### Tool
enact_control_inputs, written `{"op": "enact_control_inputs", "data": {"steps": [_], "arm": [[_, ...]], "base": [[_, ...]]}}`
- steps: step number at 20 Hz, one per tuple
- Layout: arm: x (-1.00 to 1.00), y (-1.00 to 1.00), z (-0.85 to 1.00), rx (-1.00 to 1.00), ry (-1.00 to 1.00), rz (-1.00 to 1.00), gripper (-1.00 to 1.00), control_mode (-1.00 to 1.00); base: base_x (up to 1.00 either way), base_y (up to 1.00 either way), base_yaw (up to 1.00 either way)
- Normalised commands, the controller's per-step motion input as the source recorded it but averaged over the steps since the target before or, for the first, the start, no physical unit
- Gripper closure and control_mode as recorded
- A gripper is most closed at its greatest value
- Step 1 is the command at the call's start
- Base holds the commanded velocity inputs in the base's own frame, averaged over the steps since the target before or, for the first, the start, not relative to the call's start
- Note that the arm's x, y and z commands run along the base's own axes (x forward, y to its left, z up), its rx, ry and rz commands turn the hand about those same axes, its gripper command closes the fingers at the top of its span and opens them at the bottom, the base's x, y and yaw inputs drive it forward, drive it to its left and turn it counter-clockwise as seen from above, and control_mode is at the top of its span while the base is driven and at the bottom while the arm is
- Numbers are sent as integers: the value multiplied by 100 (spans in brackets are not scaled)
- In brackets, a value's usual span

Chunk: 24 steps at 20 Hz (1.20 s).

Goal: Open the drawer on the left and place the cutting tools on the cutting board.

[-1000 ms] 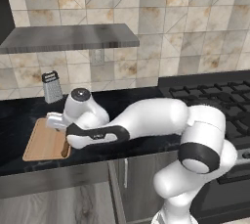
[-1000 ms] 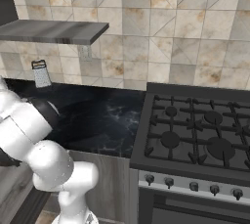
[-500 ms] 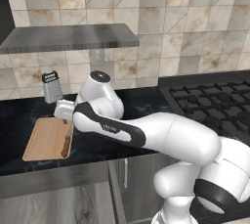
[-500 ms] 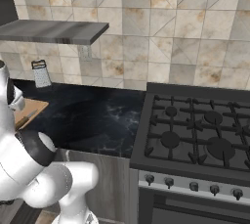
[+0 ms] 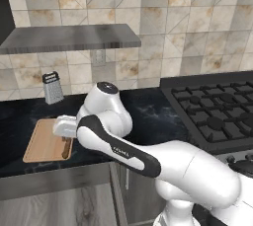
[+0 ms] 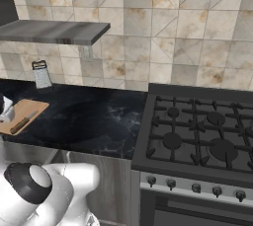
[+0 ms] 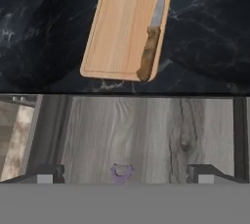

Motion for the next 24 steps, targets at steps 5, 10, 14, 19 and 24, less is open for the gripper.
{"op": "enact_control_inputs", "data": {"steps": [5, 10, 14, 19, 24], "arm": [[-76, 0, 9, 0, 2, 9, -100, -100], [-71, 0, 1, 0, 2, 12, -100, -100], [-33, 0, -14, -2, 8, 8, -100, -100], [-15, 0, -19, -2, 1, 4, -100, -100], [-29, 0, -12, 0, -1, 1, -100, -100]], "base": [[0, 0, 0], [0, 0, 0], [0, 0, 0], [0, 0, 0], [0, 0, 0]]}}
